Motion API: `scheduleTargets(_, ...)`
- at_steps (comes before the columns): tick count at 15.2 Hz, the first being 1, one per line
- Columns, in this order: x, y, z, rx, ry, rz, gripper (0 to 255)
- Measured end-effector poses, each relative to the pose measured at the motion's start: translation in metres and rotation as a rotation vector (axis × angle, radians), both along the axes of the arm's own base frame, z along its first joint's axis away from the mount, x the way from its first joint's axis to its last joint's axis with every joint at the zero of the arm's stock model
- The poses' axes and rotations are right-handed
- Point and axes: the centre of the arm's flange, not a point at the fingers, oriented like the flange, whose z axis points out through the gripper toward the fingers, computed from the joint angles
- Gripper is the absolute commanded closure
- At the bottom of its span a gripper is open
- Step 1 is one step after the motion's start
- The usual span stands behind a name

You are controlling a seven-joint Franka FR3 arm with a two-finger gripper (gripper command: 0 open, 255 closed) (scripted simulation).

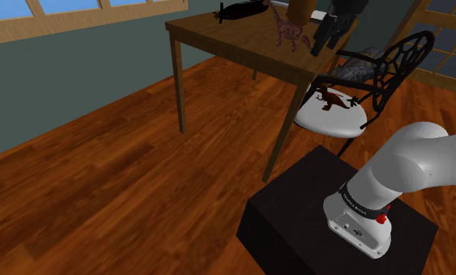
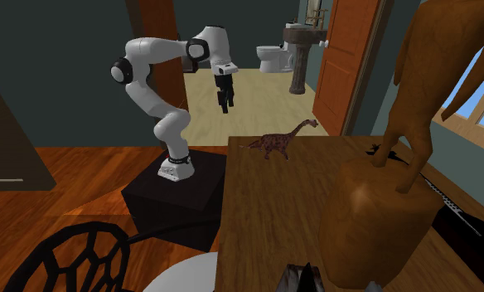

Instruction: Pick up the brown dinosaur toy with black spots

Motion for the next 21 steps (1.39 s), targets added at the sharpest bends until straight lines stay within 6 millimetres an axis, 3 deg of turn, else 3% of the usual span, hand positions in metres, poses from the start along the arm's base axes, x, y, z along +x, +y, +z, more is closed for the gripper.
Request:
scheduleTargets(2,0.006,-0.003,0.000,0.001,0.001,-0.001,0)
scheduleTargets(5,0.037,-0.021,0.003,0.006,0.011,-0.005,0)
scheduleTargets(21,0.227,-0.133,0.020,0.036,0.069,-0.035,0)
